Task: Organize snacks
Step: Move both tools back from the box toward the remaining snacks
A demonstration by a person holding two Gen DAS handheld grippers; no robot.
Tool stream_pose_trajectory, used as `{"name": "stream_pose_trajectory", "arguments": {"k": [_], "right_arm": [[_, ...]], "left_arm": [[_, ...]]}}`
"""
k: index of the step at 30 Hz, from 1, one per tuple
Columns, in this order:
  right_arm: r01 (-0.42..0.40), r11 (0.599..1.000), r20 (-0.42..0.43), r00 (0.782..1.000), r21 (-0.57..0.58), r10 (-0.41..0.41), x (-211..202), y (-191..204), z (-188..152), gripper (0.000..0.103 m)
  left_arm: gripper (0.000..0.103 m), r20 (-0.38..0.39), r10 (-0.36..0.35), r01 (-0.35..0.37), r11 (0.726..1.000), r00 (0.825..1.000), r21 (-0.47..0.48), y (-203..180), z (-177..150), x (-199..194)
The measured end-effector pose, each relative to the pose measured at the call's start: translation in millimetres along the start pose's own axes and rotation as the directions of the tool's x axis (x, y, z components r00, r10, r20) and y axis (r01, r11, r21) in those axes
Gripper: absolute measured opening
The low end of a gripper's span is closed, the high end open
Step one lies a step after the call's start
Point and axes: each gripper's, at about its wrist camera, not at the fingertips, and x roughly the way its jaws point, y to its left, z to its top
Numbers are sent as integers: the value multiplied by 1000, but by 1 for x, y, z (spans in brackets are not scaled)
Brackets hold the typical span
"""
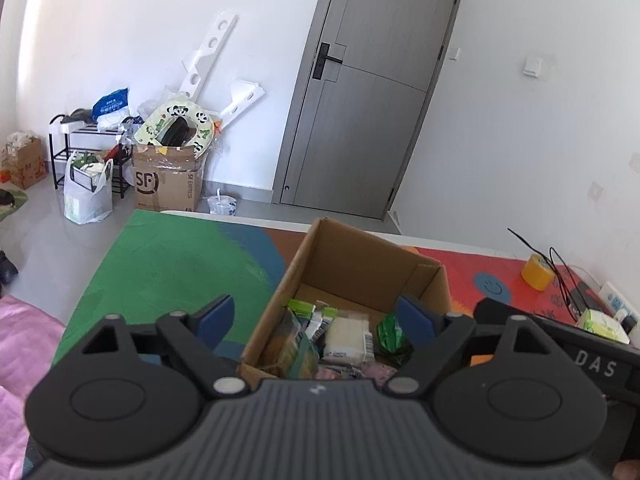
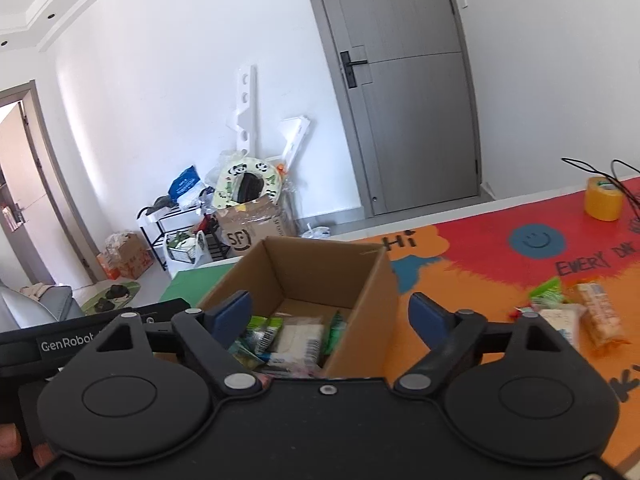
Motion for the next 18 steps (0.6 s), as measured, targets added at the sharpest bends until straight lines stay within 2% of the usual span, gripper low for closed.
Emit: {"name": "stream_pose_trajectory", "arguments": {"k": [8,18], "right_arm": [[40,998,-8,999,43,-39,-18,-26,-8,102],[90,993,11,996,81,-91,-44,-49,-13,103]], "left_arm": [[94,8,2,-2,1000,1000,9,-12,-8,-9],[95,31,-30,29,999,999,36,-38,-13,-23]]}}
